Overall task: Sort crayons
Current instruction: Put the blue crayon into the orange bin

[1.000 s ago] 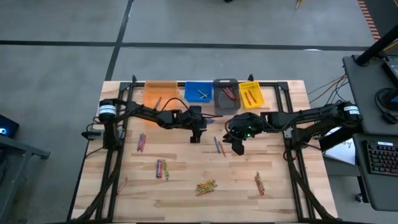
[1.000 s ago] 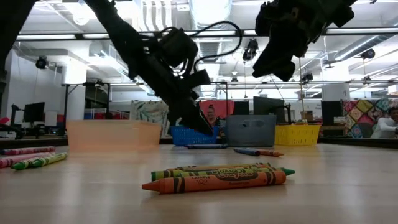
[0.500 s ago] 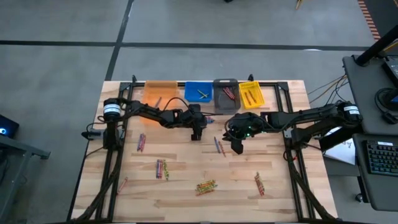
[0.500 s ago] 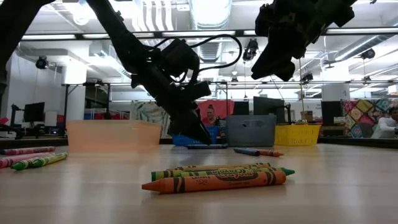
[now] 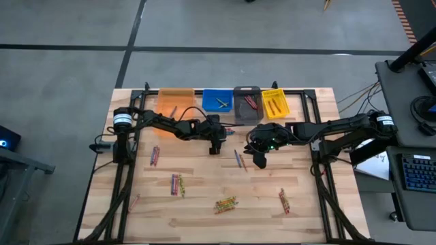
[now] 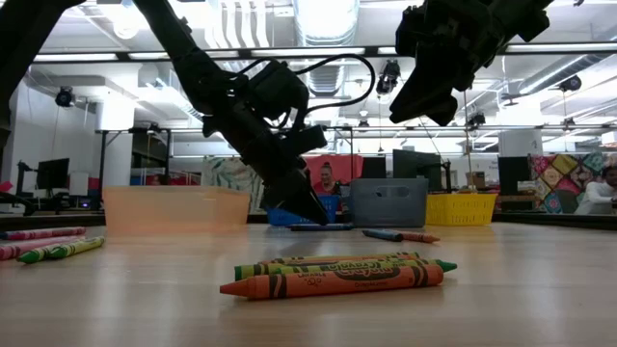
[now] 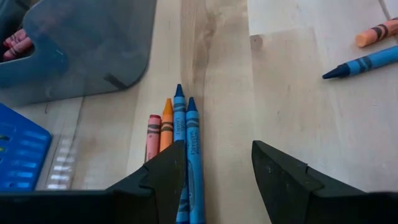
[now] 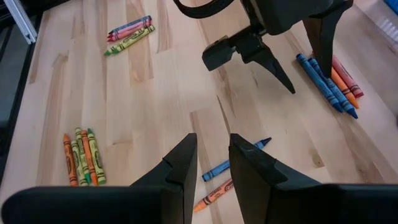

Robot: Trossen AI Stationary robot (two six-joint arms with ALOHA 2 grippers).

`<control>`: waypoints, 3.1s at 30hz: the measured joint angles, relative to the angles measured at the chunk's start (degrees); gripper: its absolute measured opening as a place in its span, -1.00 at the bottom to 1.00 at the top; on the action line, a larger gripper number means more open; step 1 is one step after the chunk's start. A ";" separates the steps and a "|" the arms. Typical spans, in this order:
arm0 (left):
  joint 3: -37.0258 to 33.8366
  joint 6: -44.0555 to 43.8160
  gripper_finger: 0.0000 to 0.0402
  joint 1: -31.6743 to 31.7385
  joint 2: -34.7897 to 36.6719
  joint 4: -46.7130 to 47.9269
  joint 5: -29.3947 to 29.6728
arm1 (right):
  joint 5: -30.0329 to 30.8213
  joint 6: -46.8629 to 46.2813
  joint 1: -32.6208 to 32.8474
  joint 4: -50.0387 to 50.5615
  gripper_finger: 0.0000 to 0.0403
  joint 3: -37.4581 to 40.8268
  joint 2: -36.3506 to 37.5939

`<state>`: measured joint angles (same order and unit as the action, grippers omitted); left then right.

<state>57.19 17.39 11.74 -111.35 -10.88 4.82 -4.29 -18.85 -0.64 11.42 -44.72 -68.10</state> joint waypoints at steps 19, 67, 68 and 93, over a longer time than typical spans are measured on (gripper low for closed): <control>-1.25 -2.09 -0.16 0.17 -0.02 0.32 -0.66 | 0.02 0.00 0.00 0.02 -0.59 -0.01 -0.02; -2.91 -5.89 -0.99 -0.62 4.43 5.88 -4.07 | -0.09 -0.80 0.01 -0.44 -0.59 -0.01 -0.04; -2.91 -5.89 -0.99 -0.64 5.57 6.44 -4.11 | -0.09 -0.73 0.02 -0.45 -0.59 -0.01 -0.04; -3.56 -16.93 -1.00 17.06 38.42 47.30 17.75 | 1.39 -1.16 0.00 -1.91 -0.59 -0.07 -0.04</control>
<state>53.63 0.46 28.79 -72.93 36.42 22.57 -2.91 -20.01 -0.64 9.51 -44.80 -68.14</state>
